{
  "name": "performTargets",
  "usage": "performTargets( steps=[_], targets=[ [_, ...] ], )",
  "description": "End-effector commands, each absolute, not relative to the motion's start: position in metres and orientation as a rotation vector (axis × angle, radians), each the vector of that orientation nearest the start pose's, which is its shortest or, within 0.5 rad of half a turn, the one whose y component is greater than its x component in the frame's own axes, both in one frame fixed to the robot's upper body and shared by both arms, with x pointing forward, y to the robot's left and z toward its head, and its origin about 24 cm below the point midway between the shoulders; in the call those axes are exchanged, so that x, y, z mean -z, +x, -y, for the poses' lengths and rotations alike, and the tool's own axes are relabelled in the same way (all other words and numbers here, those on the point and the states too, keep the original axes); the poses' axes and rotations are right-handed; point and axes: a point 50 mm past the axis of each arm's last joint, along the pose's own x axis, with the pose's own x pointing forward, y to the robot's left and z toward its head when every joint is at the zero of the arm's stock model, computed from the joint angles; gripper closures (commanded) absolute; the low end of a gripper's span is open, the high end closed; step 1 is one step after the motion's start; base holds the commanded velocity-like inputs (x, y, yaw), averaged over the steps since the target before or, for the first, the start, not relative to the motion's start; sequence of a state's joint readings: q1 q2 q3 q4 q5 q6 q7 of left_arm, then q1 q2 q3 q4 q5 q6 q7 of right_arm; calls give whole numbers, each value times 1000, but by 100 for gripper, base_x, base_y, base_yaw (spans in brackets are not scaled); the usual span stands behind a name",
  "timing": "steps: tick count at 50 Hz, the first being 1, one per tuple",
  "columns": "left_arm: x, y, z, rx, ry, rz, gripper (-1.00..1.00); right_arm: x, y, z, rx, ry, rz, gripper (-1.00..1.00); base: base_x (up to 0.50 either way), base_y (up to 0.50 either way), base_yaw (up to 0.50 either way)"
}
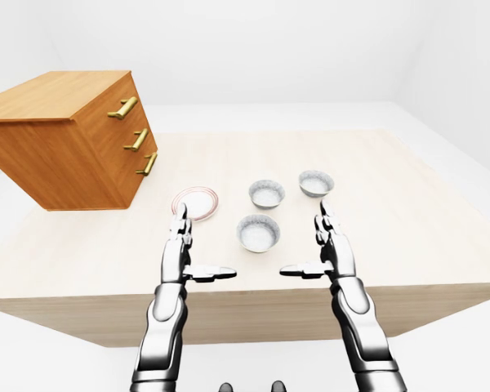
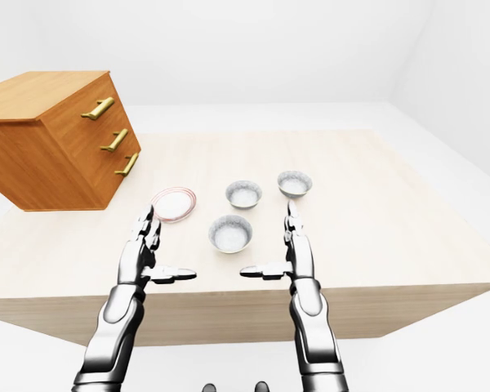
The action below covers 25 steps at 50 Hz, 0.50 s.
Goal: Stack the bowl at the front on the bowl in the middle.
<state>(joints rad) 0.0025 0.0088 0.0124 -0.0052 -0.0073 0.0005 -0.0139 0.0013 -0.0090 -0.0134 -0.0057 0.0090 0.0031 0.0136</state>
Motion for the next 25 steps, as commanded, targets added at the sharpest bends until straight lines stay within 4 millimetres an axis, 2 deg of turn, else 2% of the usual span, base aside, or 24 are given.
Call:
performTargets(
  steps=[1,9,21,25],
  targets=[
    [-44,252,-160,1,5,9,-100,-46,256,159,-5,-6,9,-100,0,0,0],
    [-45,255,-163,-11,6,6,-100,-48,261,160,-9,-12,8,-100,0,0,0],
    [-54,253,-166,-28,7,22,-100,-55,267,162,-11,-22,19,-100,-11,-50,0],
    [-60,253,-174,-52,14,30,-100,-56,270,162,-3,-70,28,-100,0,0,0]
  ],
)
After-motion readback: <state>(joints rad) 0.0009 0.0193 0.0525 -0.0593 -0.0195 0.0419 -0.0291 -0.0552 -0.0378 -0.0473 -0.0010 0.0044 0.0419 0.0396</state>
